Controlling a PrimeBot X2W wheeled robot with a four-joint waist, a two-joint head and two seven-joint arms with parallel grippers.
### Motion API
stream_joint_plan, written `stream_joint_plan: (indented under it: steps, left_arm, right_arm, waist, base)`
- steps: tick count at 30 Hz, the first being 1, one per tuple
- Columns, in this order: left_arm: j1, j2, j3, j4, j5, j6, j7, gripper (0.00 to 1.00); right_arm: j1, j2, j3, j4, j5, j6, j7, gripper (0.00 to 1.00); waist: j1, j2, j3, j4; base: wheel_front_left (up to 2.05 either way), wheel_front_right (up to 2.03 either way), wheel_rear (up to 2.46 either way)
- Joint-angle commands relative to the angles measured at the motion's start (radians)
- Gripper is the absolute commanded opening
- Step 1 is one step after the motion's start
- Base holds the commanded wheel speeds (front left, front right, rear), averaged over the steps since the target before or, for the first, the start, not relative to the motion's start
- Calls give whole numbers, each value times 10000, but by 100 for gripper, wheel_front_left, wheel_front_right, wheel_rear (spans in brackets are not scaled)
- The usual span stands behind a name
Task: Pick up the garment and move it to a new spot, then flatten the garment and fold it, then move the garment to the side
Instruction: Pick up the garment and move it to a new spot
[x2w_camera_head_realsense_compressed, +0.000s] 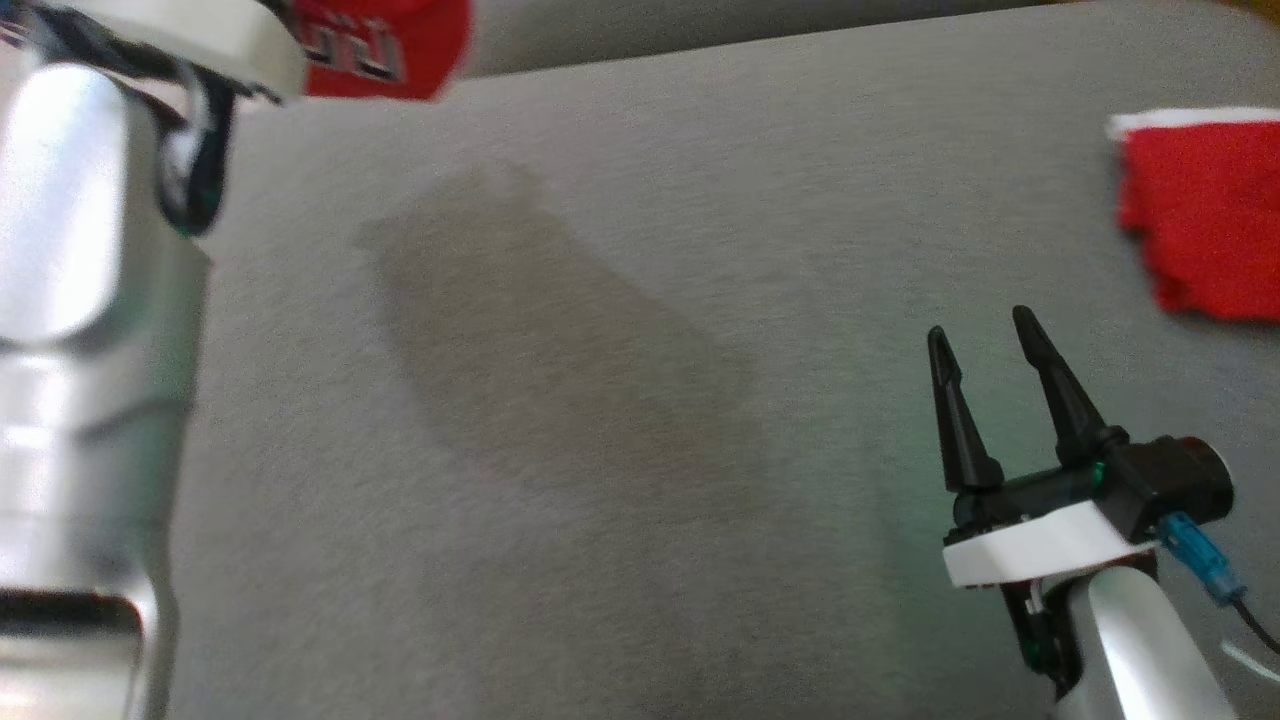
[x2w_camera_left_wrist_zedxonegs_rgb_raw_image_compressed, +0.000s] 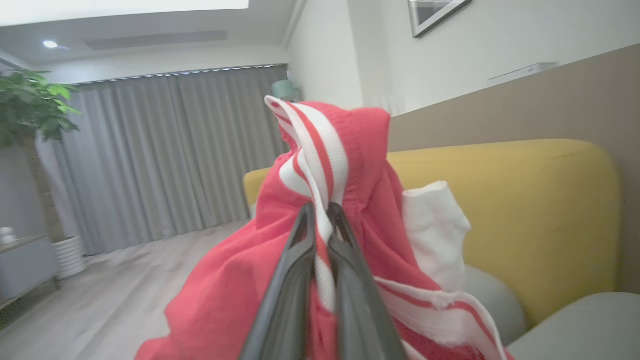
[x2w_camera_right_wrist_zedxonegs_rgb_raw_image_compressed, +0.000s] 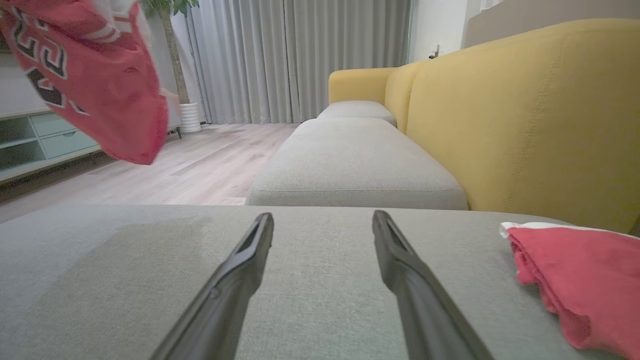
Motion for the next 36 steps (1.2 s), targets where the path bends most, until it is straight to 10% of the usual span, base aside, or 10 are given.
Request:
stream_joint_plan:
  steps: [1,9,17,18,19,25,36]
  left_arm:
    - [37,324,71,-590,-192,-47,240,0]
    - [1854,45,-1335,-1918,-904,-53,1271,0]
    - [3586,-736,-2625,80,-1076,-52,-82,0]
    - [3694,-816,-2673,432,-1011,-3,-468,85]
    - [3775,-882,-2711,739,-902,106,-923,100]
    - [4609,-1441,-2311,1138,-809,914,-2111,100]
    - [9047,-1953,-48,-3404,-348,1979,-2128,100]
  right_arm:
    - [-92,93,254,-405,72,-7,-24,100]
    - [-141,299,649,-641,184,-7,-24,100]
    - [-367,401,1133,-549,390,-7,-24,100]
    - [-397,406,1175,-520,393,-7,-24,100]
    - [-423,410,1213,-493,406,-7,-24,100]
    - [-311,418,1062,-355,502,-7,-24,100]
    - [685,369,239,265,440,-7,-24,100]
  waist:
    - [3,0,-795,-1370]
    - [3,0,-344,-2742]
    - [3,0,497,-3082]
    - [3,0,554,-3060]
    - [3,0,584,-3027]
    - [3,0,222,-2189]
    - [3,0,-1500,375]
  base:
    - [0,0,0]
    - [0,0,0]
    - [0,0,0]
    - [0,0,0]
    - [0,0,0]
    - [0,0,0]
    - [0,0,0]
